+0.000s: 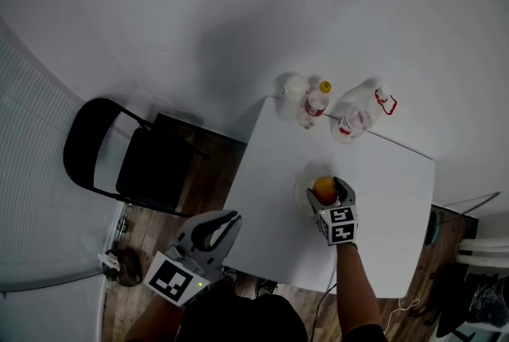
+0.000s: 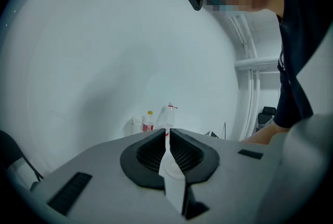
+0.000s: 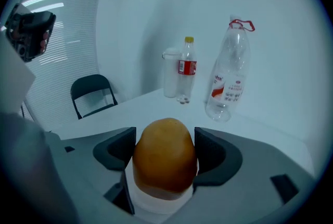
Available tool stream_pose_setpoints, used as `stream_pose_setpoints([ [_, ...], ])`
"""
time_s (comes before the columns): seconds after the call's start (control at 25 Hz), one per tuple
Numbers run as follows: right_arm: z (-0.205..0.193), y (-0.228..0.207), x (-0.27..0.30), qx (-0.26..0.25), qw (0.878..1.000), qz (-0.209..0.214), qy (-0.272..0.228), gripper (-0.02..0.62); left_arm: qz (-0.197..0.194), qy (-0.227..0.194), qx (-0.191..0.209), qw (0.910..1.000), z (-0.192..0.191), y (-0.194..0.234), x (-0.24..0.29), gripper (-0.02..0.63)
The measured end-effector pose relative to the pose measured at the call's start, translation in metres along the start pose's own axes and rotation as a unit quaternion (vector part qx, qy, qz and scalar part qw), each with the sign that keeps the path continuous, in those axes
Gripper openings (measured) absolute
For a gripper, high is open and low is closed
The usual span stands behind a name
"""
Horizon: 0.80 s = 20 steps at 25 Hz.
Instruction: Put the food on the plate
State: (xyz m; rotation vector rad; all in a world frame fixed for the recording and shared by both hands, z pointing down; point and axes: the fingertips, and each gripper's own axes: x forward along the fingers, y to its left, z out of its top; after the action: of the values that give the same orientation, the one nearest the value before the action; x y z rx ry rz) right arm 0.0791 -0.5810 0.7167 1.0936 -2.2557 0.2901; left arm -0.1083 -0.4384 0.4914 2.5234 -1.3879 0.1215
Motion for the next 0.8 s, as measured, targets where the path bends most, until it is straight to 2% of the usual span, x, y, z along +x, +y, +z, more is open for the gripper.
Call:
stream_pose_setpoints([
  [0.28, -0.029, 0.006, 0.029, -0.002, 0.999, 0.006, 0.053, 0.364, -0.002, 0.008, -0.007, 0.9999, -0.012, 0.007, 0.003, 0.043],
  [0.52, -0.031, 0.007, 0.034, 0.001, 0.998, 0.001, 0.062, 0.364, 0.000, 0.020, 0.003, 0.9998, -0.017, 0.006, -0.003, 0.043],
  [0.68, -0.014, 0.007, 0.018, 0.006, 0.999, -0.001, 0.034, 0.369, -0.002, 0.018, 0.012, 0.9998, -0.012, 0.003, -0.011, 0.042],
  [0.8, 0.018, 0.007, -0.012, 0.017, 1.000, -0.010, -0.015, 0.371, -0.006, 0.014, 0.012, 0.9998, -0.009, -0.004, -0.016, 0.043],
])
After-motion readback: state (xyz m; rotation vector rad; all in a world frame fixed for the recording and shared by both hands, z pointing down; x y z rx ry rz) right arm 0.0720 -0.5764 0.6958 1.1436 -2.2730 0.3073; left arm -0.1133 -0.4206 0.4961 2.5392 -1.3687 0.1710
